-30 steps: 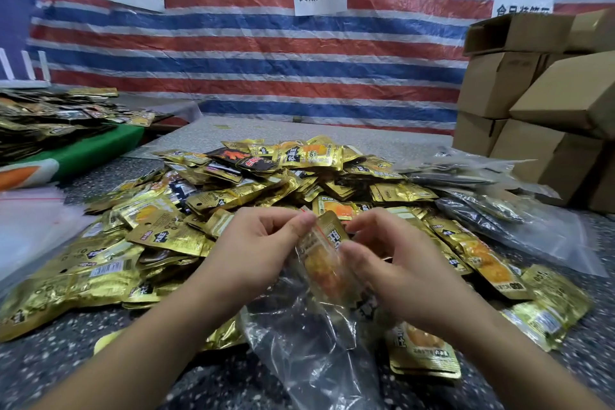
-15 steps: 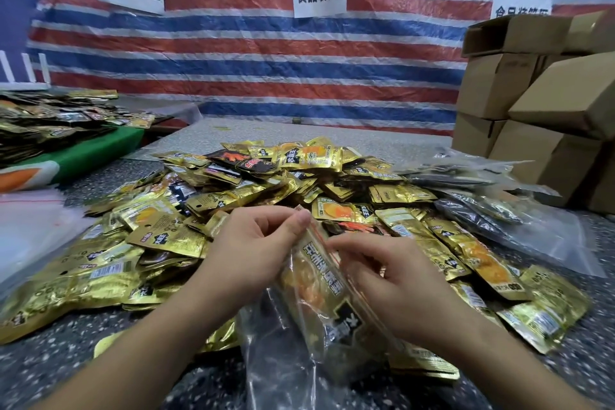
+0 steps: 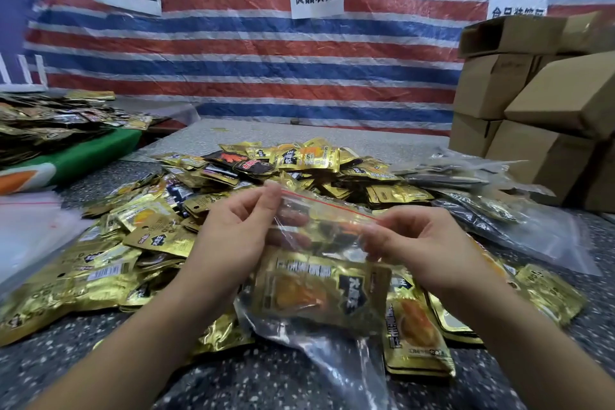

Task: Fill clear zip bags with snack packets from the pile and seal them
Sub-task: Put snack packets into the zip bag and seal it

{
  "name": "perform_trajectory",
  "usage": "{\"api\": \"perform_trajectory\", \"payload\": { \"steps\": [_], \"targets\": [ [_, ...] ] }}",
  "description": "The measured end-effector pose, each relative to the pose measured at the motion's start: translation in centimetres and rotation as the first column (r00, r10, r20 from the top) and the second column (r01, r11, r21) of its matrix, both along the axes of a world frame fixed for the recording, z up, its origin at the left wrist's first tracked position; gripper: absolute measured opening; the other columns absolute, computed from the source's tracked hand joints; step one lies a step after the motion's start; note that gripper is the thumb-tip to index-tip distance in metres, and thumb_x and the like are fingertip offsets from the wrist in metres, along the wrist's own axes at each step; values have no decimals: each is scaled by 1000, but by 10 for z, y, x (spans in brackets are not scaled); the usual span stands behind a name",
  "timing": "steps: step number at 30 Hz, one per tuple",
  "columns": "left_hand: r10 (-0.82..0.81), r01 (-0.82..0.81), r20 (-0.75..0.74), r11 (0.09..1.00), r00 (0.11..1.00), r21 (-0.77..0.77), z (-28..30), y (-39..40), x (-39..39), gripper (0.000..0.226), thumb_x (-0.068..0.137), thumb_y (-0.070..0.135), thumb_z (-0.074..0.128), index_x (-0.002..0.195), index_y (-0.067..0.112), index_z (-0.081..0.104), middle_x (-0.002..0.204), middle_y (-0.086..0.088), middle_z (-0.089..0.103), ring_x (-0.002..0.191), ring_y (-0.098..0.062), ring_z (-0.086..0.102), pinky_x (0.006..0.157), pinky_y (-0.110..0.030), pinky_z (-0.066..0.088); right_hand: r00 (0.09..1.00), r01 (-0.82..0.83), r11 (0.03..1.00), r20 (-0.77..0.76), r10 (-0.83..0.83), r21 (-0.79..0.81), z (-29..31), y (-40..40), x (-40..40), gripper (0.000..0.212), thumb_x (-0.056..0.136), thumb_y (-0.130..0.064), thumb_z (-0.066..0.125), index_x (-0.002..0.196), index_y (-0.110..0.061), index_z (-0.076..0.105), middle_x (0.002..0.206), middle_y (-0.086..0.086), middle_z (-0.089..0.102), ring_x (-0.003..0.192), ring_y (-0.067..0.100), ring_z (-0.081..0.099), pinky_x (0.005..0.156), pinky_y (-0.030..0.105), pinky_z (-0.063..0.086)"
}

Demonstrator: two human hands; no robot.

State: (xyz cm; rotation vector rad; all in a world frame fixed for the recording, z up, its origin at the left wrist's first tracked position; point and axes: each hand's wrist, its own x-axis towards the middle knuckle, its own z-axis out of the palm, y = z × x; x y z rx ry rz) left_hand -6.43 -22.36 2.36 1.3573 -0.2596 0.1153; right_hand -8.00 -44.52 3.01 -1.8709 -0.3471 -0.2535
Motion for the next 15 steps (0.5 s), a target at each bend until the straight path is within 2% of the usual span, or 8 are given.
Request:
{"api": "perform_trajectory", "payload": {
  "steps": [3,6,9,11,12,15],
  "targets": [
    [-3,3,14,1000,1000,7,0,-2,1,31,84,47,55,88,24,76,89,-14,76,70,-31,74,50,-26,55,999,33,999,6,-34,18,0,1,1,20,74,-32,75,76,-12,76,67,6,73,59,11,67,56,18,48],
    [-40,40,7,999,999,15,1,-1,1,36,80,52,58,88,21,76,90,-14,76,71,-28,74,53,-25,55,998,53,998,22,-54,22,2,-1,0,13,78,-26,75,75,-13,75,68,7,73,60,14,67,58,24,51],
    [-144,148,-51,985,988,90,2,2,0,53,70,60,59,91,14,75,94,-11,76,83,-27,75,62,-23,58,997,48,987,50,-56,155,4,1,-2,11,74,-20,75,75,-10,74,68,9,73,58,15,65,56,23,54],
    [-193,204,-73,954,979,218,0,1,-1,46,75,53,58,94,14,75,94,-8,77,83,-21,75,61,-19,56,998,33,966,45,-46,258,5,3,-3,15,69,-21,74,75,-7,74,68,9,73,57,14,65,55,21,54],
    [-214,228,-82,943,973,241,-1,1,-2,39,78,47,57,92,17,77,94,-11,77,80,-19,74,60,-22,57,998,30,959,44,-45,282,5,4,-3,18,67,-21,74,77,-6,73,68,9,73,57,14,65,55,21,54],
    [-320,337,-149,936,936,100,0,1,-4,27,83,36,57,87,21,79,92,-19,75,66,-16,71,56,-30,60,998,19,934,44,-37,358,8,4,-4,15,66,-22,75,75,-10,73,65,7,70,53,14,62,53,21,53]
  ]
}}
